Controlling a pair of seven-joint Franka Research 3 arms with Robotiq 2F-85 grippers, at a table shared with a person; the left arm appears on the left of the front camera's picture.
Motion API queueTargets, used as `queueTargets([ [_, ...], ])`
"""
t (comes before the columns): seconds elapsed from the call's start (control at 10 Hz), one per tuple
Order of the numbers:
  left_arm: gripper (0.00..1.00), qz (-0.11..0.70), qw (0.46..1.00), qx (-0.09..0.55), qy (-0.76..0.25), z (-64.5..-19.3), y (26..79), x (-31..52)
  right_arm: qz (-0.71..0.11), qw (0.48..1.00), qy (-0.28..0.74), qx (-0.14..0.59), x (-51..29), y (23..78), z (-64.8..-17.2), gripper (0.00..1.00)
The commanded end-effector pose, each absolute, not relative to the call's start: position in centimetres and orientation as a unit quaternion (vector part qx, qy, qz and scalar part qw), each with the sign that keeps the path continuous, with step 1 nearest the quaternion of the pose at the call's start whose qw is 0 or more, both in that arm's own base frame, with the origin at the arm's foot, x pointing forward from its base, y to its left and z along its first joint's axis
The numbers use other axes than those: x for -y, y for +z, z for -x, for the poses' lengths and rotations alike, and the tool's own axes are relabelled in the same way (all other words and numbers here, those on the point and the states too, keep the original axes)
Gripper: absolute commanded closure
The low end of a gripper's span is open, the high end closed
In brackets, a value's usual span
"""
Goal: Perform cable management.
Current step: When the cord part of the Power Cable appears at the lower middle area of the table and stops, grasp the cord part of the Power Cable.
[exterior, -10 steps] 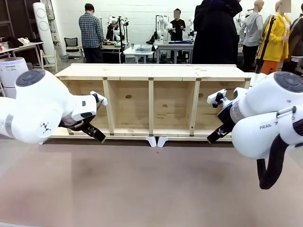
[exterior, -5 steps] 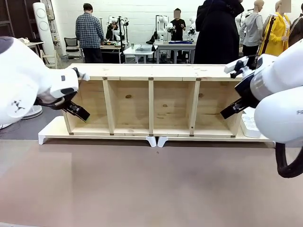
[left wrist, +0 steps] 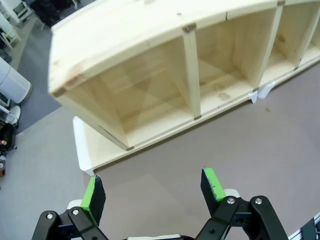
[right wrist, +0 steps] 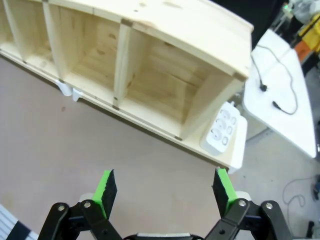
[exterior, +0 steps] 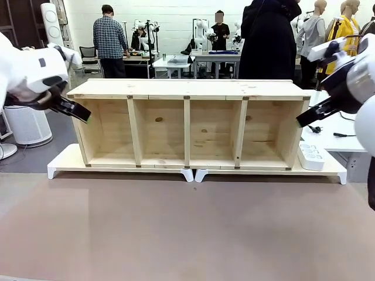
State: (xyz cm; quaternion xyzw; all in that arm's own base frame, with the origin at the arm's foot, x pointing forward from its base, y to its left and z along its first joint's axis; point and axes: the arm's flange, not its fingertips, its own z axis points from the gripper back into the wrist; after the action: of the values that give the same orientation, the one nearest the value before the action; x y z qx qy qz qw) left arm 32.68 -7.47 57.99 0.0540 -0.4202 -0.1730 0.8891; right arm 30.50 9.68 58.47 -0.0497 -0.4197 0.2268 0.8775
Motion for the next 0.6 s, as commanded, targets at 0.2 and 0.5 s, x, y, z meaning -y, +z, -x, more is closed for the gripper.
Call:
queueTargets([
  [0.2, 0.0, -0.077, 0.888, 0.429, -0.147, -15.4, 41.1, 2.5, 0.04, 0.893, 0.179, 0.41, -3.0, 44.8, -19.0, 0.0],
  [0.5, 0.0, -0.068, 0.893, 0.423, -0.134, -15.3, 40.3, 2.1, 0.037, 0.895, 0.182, 0.407, -2.8, 44.4, -18.9, 0.0],
])
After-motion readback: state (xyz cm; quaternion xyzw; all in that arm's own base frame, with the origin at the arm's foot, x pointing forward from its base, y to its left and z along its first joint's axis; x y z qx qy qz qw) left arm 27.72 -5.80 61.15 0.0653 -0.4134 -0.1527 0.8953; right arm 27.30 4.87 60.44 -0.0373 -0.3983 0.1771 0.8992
